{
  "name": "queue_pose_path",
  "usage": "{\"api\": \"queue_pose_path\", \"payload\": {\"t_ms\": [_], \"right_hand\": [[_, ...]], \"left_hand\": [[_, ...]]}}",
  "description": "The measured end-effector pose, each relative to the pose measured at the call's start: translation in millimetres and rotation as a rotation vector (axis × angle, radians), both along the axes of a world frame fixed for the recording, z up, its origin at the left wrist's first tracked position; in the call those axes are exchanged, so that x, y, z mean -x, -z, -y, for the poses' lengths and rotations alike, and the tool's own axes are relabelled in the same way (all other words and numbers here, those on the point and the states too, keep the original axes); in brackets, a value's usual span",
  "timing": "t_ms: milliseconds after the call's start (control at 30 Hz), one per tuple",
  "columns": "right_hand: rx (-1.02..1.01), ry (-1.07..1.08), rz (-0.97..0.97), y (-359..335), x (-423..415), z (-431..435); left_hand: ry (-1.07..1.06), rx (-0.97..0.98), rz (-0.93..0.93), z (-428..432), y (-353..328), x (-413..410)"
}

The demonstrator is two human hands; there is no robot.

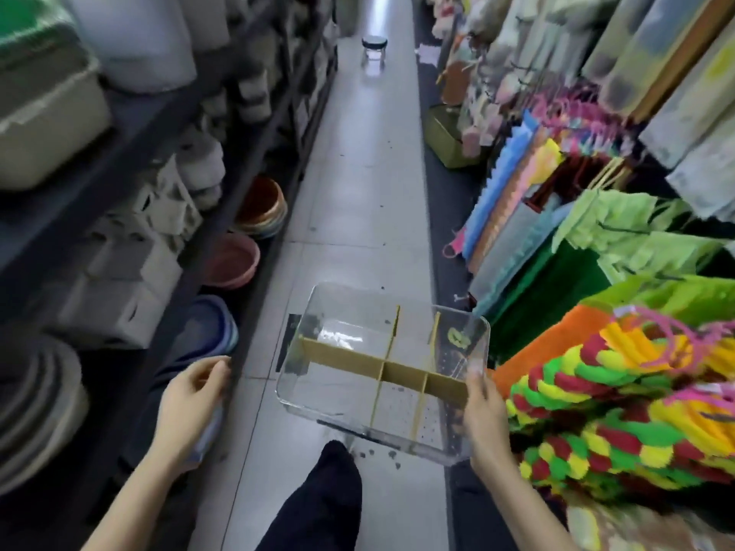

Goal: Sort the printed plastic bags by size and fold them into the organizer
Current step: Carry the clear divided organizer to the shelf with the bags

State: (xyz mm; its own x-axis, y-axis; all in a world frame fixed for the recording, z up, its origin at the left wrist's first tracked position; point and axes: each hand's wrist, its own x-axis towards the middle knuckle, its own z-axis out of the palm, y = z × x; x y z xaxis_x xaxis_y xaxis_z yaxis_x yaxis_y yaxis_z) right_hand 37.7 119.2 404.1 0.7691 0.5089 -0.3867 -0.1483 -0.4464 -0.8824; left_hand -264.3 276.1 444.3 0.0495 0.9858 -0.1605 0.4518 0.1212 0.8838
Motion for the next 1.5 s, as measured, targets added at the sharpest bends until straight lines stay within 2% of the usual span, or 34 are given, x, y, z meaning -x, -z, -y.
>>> {"api": "queue_pose_path", "payload": {"t_ms": [167,267,500,700,900,1233,1500], "right_hand": [[0.066,-0.013,0.041,4,-52,-111],[0.141,0.037,0.065,12,-87,-175],[0.200,0.161,0.112,2,-175,-313],[0.126,0.151,0.204,-4,-259,-491],[0.089,0.049,0.207,-23,-347,-697],[0.057,-0.035,0.131,-28,-441,-1020],[0.047,0.107,0.138,-30,-516,-1219]], "left_hand": [[-0.035,0.092,-0.079,-107,32,-3],[-0.024,0.091,-0.098,-196,32,-36],[0.258,-0.010,-0.139,-397,1,-187],[0.376,-0.084,-0.101,-563,3,-309],[0.277,-0.062,-0.166,-722,-13,-379],[0.027,0.007,-0.054,-985,6,-412],[0.108,0.051,-0.029,-1236,16,-505]]}}
